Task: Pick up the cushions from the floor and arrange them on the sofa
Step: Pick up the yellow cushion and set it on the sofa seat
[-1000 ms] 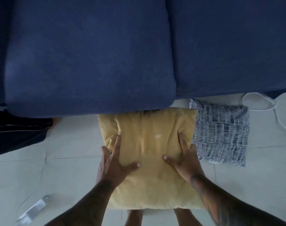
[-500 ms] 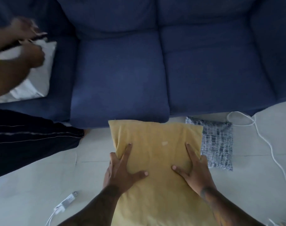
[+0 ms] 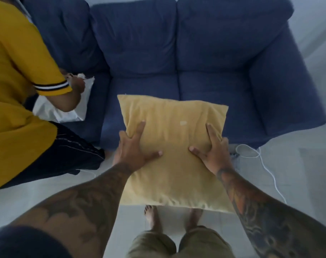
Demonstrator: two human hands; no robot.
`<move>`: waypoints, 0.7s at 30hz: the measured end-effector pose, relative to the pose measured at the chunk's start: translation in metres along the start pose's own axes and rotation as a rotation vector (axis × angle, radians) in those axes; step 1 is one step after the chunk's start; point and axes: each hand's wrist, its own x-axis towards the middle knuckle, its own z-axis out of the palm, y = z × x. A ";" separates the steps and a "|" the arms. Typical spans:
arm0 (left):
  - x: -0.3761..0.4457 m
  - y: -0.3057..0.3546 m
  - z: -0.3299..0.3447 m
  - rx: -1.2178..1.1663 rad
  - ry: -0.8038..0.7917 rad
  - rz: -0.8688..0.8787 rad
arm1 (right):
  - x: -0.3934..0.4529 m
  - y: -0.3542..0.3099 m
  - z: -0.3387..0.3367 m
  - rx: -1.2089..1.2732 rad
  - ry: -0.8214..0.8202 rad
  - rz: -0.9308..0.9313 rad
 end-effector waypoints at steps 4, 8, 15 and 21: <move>-0.011 0.033 -0.047 -0.051 0.125 0.012 | 0.004 -0.042 -0.044 0.032 0.082 -0.111; -0.027 0.058 -0.077 -0.088 0.227 0.015 | 0.005 -0.065 -0.078 0.093 0.147 -0.247; -0.064 0.084 -0.088 -0.117 0.286 -0.018 | -0.012 -0.069 -0.112 0.107 0.114 -0.304; -0.085 0.098 -0.084 -0.164 0.291 -0.075 | -0.015 -0.068 -0.129 0.070 0.062 -0.308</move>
